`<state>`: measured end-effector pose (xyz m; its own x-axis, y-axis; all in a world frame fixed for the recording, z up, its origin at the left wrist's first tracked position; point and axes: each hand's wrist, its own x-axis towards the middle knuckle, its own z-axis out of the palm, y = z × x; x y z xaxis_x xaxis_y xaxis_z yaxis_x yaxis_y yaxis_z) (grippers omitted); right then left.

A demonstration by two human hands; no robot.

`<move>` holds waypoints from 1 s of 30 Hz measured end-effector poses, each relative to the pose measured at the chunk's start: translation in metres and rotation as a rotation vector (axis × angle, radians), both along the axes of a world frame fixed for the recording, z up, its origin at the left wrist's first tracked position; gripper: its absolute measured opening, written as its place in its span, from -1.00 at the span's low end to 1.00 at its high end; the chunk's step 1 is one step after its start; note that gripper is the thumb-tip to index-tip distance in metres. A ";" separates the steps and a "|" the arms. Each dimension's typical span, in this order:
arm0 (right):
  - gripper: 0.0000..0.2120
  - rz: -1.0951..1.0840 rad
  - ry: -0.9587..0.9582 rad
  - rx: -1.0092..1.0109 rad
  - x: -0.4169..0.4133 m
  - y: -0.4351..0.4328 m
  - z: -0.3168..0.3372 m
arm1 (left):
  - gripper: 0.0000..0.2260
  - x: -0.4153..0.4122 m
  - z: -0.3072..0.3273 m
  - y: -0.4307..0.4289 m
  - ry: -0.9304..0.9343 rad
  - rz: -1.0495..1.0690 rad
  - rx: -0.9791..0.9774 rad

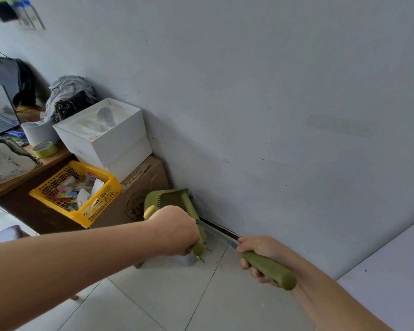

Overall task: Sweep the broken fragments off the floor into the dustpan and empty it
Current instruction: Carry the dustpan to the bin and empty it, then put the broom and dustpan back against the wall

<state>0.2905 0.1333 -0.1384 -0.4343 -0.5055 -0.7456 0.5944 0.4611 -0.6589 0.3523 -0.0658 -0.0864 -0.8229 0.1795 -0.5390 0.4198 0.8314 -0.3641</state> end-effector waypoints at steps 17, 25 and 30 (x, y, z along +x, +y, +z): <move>-0.70 0.306 0.193 -0.073 -0.005 -0.037 0.168 | -0.64 0.028 0.131 -0.051 0.348 0.207 0.166; -0.39 0.324 0.491 -0.147 0.008 -0.031 0.233 | -0.65 0.048 0.144 -0.044 0.440 0.357 0.371; 0.01 0.363 0.599 -0.299 0.010 -0.019 0.247 | -0.66 0.047 0.140 -0.023 0.418 0.415 0.480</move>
